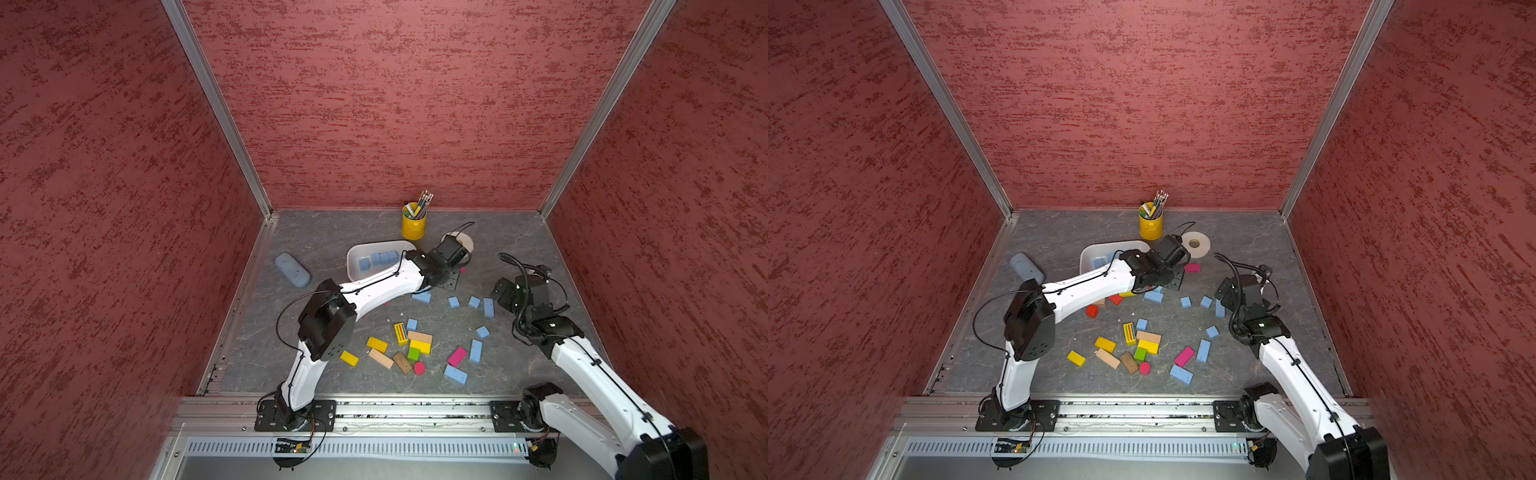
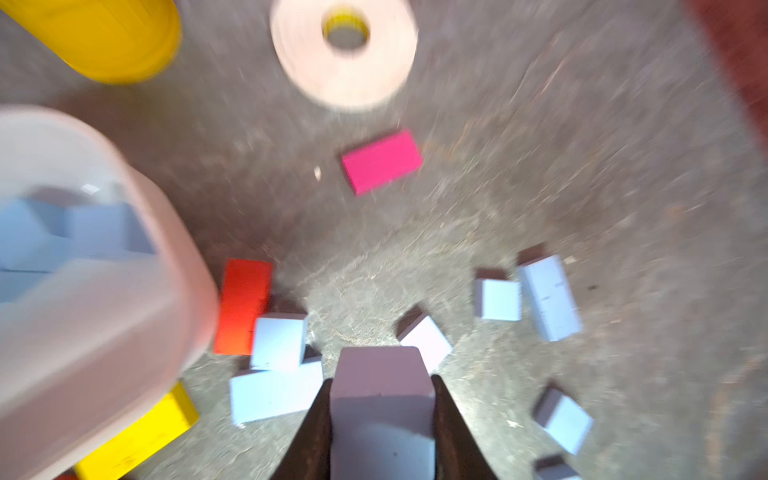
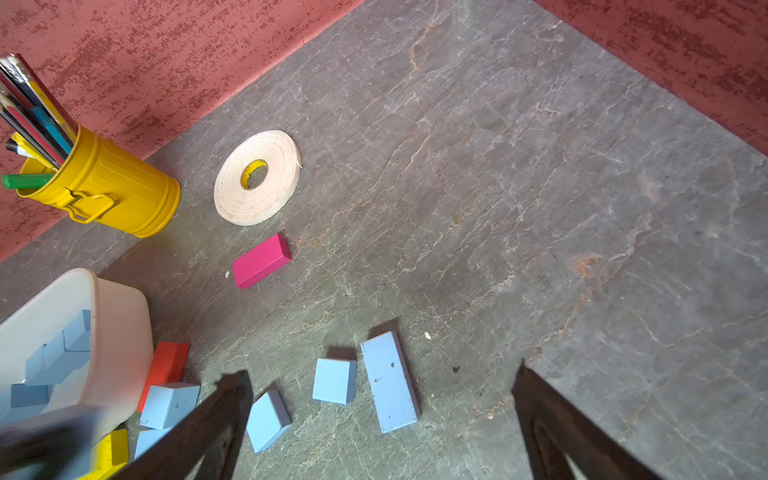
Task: Pick out the blue building blocks
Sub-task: Pick up the building block from the center of the board, then place the building block in the storage box.
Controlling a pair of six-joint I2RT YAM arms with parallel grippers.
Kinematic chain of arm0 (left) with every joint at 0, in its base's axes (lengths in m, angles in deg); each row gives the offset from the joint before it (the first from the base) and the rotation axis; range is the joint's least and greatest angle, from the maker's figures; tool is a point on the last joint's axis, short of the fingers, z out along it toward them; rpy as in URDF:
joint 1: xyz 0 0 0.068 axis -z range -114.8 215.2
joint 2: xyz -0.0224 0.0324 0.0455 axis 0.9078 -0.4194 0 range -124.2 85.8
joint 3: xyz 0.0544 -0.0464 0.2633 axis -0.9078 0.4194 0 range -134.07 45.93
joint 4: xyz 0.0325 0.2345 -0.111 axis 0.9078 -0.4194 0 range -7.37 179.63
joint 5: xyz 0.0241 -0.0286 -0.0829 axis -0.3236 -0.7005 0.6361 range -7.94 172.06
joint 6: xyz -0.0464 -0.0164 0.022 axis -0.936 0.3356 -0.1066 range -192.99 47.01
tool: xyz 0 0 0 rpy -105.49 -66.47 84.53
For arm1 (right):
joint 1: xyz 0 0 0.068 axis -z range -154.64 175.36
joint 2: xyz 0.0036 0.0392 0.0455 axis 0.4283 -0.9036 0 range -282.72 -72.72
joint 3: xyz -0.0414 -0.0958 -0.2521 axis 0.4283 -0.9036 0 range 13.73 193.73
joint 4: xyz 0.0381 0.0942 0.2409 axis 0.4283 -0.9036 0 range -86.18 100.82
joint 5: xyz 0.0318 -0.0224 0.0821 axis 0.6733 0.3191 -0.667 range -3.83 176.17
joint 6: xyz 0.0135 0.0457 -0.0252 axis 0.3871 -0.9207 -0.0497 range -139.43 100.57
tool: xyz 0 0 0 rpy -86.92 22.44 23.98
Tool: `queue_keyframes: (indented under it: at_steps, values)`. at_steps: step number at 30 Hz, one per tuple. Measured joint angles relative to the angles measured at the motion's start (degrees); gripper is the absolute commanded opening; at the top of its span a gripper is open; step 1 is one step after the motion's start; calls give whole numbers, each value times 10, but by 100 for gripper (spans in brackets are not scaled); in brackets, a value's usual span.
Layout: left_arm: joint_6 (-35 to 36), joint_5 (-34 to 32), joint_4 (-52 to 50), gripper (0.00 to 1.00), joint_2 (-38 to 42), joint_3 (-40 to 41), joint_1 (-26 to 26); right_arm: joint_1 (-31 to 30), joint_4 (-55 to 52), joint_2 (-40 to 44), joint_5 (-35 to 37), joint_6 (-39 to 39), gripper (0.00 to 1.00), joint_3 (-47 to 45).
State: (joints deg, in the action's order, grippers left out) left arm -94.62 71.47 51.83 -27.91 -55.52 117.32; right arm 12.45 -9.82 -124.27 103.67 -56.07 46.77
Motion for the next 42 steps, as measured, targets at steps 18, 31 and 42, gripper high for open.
queue_keyframes:
  at_steps: [18, 31, 42]
  values:
    - [-13, -63, 14, 5, 193, 191, -124, 0, 14, 9, -23, 0, 99, -5]
    - [-36, -48, 27, 8, 199, 282, -230, 0, 20, 8, -29, 3, 99, -5]
    - [-49, -33, 54, 11, 110, 279, -250, 0, 20, 5, -30, 7, 99, -5]
